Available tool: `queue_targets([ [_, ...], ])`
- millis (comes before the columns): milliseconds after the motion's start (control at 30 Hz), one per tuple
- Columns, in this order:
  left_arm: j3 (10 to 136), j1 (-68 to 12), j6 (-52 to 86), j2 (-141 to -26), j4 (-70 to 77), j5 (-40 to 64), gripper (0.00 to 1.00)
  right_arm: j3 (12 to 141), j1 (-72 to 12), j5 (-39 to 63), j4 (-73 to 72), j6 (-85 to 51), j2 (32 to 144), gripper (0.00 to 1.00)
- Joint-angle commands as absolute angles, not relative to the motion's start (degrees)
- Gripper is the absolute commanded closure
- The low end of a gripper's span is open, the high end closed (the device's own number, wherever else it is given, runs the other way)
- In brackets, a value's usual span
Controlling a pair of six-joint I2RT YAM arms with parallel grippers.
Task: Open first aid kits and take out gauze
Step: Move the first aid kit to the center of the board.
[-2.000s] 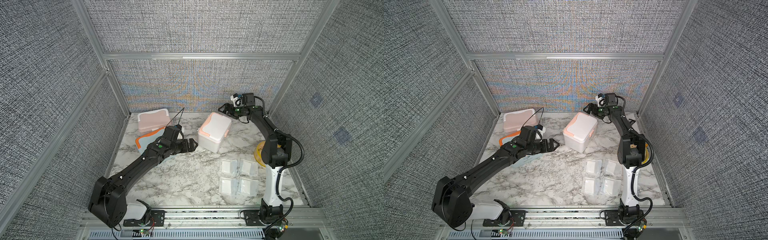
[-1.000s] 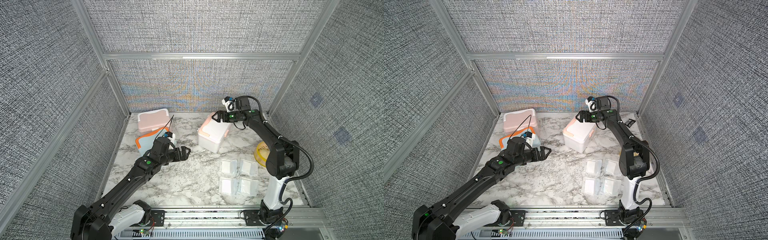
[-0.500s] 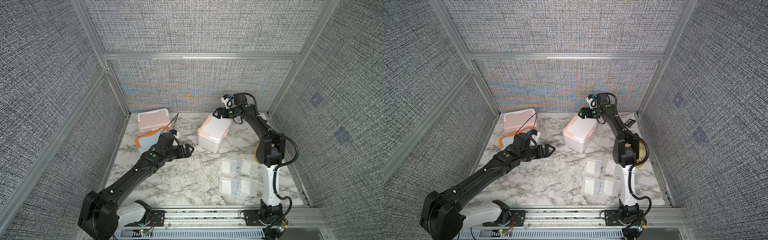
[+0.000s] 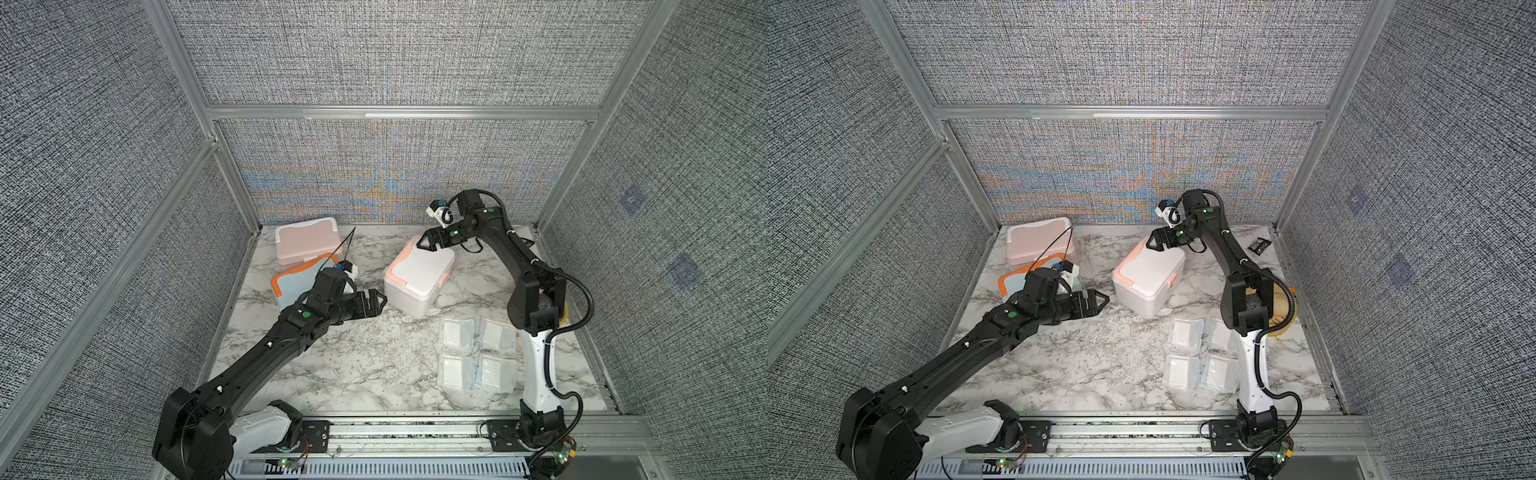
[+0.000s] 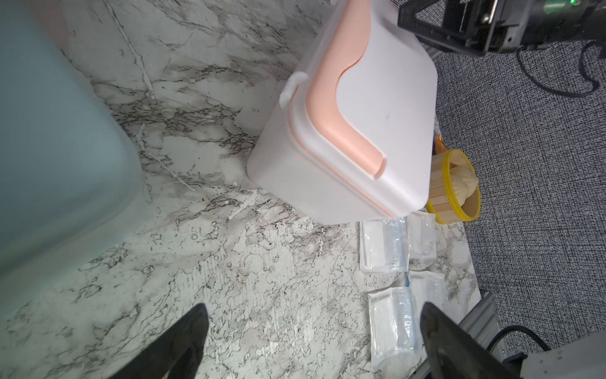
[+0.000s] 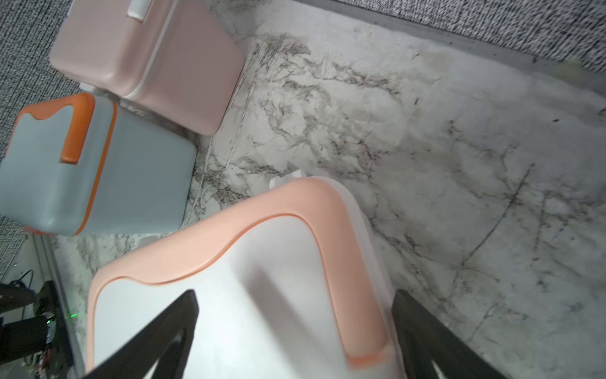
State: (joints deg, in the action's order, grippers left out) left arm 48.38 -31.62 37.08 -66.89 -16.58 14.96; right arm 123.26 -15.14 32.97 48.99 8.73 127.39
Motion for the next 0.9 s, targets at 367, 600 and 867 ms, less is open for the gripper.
queue_targets([
  [367,47.2,-31.4,36.7,-64.0,-17.0,12.7,0.0,108.2,-15.4,27.9,32.4,-5.0,117.0,0.03],
  [600,46.3,-31.3,36.7,-62.3,-18.0,11.6,0.0,109.6,-15.0,32.0,33.6,-3.8,122.4,0.01],
  [867,45.7,-31.0,37.1,-60.8,-19.0,11.2,0.0,109.2,-19.6,36.8,38.8,2.2,122.5,0.04],
])
